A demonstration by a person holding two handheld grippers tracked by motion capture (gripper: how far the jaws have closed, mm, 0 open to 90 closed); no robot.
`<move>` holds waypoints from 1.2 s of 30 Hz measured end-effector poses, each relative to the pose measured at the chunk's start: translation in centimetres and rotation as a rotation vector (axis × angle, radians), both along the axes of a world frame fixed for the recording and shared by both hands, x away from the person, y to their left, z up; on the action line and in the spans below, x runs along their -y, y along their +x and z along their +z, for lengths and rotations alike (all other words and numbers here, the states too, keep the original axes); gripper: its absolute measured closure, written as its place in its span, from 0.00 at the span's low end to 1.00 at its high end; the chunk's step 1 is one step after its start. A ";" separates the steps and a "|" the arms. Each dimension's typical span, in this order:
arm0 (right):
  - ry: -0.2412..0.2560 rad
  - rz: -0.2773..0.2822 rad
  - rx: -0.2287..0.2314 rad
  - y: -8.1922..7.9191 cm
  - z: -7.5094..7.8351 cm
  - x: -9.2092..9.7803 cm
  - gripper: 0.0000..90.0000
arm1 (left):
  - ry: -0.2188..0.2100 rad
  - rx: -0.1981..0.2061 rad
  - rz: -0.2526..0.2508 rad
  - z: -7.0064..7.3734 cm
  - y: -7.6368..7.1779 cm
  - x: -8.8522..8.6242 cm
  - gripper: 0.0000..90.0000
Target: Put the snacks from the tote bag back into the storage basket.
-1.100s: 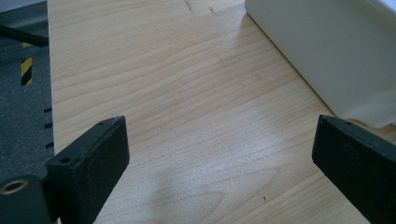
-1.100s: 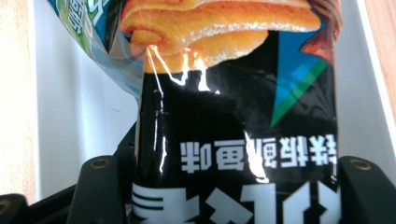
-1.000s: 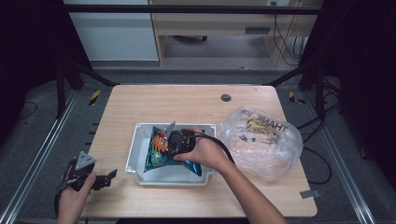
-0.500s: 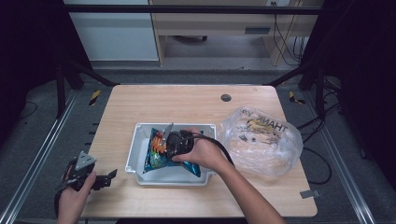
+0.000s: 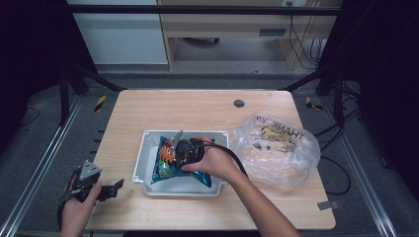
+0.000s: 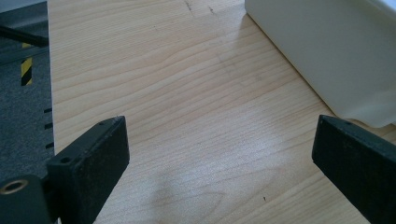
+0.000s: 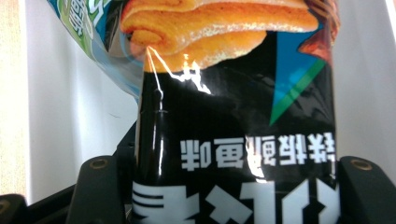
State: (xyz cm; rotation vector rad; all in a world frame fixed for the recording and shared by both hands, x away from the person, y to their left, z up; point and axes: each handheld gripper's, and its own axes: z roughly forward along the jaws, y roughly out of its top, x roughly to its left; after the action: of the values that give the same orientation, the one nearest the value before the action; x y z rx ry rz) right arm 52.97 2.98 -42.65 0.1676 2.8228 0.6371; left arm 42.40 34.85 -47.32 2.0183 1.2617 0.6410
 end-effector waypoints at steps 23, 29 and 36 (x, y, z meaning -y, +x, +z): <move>0.005 -0.002 -0.001 0.1 -0.3 -0.4 0.39 | -0.001 -0.002 0.000 0.0 0.0 0.0 0.04; 0.003 -0.004 0.004 0.0 -0.3 -0.5 0.38 | -0.001 -0.002 0.000 0.0 0.0 0.0 0.04; 0.000 -0.006 0.010 0.0 -0.4 -0.6 0.35 | -0.001 -0.003 -0.001 0.0 0.0 0.0 0.04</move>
State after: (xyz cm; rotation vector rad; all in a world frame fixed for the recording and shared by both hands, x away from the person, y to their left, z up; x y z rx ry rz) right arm 52.96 3.61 -43.09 0.1722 2.8121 0.6350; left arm 42.40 34.82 -47.33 2.0193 1.2623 0.6373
